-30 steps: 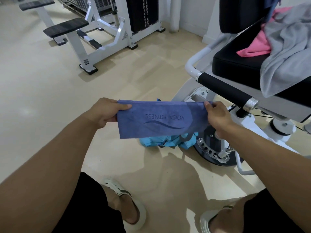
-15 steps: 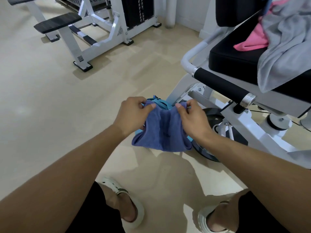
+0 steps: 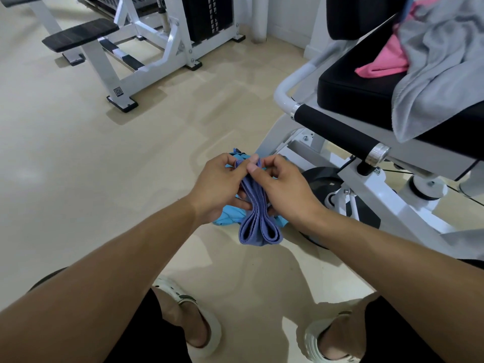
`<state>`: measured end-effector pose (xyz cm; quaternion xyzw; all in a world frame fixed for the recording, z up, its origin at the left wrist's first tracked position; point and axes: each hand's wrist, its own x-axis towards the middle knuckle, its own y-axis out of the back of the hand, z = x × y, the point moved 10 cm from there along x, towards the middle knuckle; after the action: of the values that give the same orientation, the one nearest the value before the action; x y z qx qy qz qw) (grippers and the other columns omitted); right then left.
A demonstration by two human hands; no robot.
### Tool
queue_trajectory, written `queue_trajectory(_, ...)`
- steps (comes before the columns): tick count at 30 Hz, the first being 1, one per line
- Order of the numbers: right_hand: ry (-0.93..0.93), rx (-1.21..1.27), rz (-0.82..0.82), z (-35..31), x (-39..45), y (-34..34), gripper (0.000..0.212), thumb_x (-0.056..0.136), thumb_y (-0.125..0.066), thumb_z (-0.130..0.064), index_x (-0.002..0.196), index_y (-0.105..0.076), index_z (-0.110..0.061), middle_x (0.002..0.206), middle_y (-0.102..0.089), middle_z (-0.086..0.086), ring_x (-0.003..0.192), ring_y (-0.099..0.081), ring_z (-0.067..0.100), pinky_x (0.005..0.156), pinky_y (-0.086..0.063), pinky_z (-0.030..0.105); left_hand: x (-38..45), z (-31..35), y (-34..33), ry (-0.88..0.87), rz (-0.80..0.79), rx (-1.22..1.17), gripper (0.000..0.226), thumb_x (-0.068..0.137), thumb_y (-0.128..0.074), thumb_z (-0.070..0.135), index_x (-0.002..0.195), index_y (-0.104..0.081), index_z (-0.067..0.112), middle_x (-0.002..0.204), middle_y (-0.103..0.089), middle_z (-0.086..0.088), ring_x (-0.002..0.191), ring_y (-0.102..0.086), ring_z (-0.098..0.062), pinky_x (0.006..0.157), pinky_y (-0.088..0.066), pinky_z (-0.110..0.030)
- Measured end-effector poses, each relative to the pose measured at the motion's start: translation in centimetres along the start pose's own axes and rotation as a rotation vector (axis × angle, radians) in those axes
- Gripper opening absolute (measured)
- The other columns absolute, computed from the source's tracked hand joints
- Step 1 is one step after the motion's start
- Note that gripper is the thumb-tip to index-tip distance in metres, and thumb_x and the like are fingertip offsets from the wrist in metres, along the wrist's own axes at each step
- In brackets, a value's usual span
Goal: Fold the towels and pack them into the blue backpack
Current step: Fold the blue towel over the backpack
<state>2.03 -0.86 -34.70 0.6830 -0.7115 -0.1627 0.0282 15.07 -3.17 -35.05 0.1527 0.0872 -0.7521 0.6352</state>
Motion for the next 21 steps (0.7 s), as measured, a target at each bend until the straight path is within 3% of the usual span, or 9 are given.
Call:
queue_trajectory(3,-0.013,0.037,-0.044,-0.2,-0.3,0.0,0.031,0.092,-0.069,-0.046,0.111,-0.06,-0.023,0.085,-0.068,-0.006,0.074,-0.074,0.012,0.06,-0.056,0.027,-0.3,-0.1,-0.3,0.034,-0.032,-0.038,0.036,0.095,-0.066,0.042,0.101,-0.054,0.008,0.065,-0.063,-0.004,0.05,-0.058,-0.016,0.054,-0.059,-0.035)
queue_trajectory(8,-0.032,0.093,-0.065,0.0,-0.4,0.1,0.025,0.095,-0.07,-0.031,0.115,-0.059,-0.022,0.099,-0.067,0.005,0.075,-0.073,0.014,0.055,-0.053,0.025,-0.7,0.3,-0.6,0.044,-0.101,-0.099,0.026,0.102,-0.058,0.031,0.092,-0.052,0.008,0.078,-0.061,-0.014,0.06,-0.059,-0.025,0.057,-0.058,-0.038)
queue_trajectory(12,-0.061,0.158,-0.061,0.3,-0.3,0.3,0.02,0.097,-0.067,-0.025,0.114,-0.061,-0.017,0.099,-0.071,0.011,0.067,-0.07,0.01,0.05,-0.05,0.02,-0.8,0.5,-0.6,0.003,-0.116,-0.056,0.015,0.101,-0.061,0.019,0.096,-0.051,0.01,0.082,-0.062,-0.017,0.06,-0.06,-0.024,0.056,-0.059,-0.038)
queue_trajectory(21,-0.083,0.135,0.019,0.8,-0.4,0.8,0.014,0.098,-0.061,-0.023,0.111,-0.06,-0.019,0.096,-0.068,0.013,0.068,-0.068,0.018,0.05,-0.053,0.029,-0.6,0.4,0.5,-0.004,-0.021,0.082,0.017,0.1,-0.061,0.022,0.095,-0.055,0.007,0.07,-0.061,-0.01,0.06,-0.063,-0.02,0.057,-0.062,-0.04)
